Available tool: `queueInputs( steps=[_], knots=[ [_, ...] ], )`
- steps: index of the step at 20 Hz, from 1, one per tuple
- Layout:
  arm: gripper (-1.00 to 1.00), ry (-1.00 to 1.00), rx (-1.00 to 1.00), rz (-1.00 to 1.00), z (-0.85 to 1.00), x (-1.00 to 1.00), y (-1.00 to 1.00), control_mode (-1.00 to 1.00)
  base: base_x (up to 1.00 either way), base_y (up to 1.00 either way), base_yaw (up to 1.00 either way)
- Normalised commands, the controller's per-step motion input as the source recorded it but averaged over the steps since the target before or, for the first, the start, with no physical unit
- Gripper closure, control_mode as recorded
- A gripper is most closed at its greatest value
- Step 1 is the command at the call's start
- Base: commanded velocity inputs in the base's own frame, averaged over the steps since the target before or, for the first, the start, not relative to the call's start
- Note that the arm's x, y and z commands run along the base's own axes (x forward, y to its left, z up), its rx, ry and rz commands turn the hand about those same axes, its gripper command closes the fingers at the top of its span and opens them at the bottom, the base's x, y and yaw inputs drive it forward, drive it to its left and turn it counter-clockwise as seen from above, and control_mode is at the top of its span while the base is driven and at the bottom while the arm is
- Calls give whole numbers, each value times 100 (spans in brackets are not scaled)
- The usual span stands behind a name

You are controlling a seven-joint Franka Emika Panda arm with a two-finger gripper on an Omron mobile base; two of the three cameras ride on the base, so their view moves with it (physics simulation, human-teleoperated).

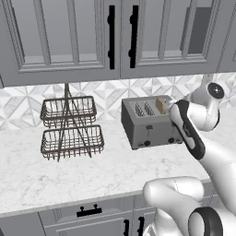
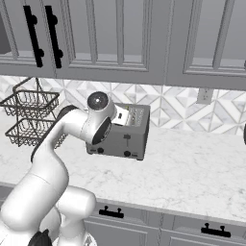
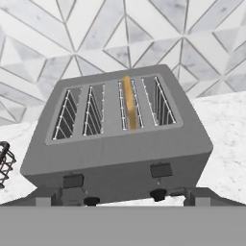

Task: Start the toaster. Once the lever pops up, take the bread to the plate on the dining counter.

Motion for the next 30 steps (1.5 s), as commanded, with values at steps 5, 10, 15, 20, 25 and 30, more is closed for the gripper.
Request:
queueInputs(
  steps=[5,10,15,20,25,30],
  knots=[
    [-100,2,1,1,-18,47,0,-100,0,0,0],
    [-100,4,3,2,-22,49,0,-100,0,0,0],
    [-100,0,6,2,-16,41,0,-100,0,0,0],
    [-100,0,5,0,-15,44,0,-100,0,0,0],
    [-100,0,1,0,-17,34,0,-100,0,0,0],
    [-100,0,0,0,-21,15,-8,-100,0,0,0]
  ],
)
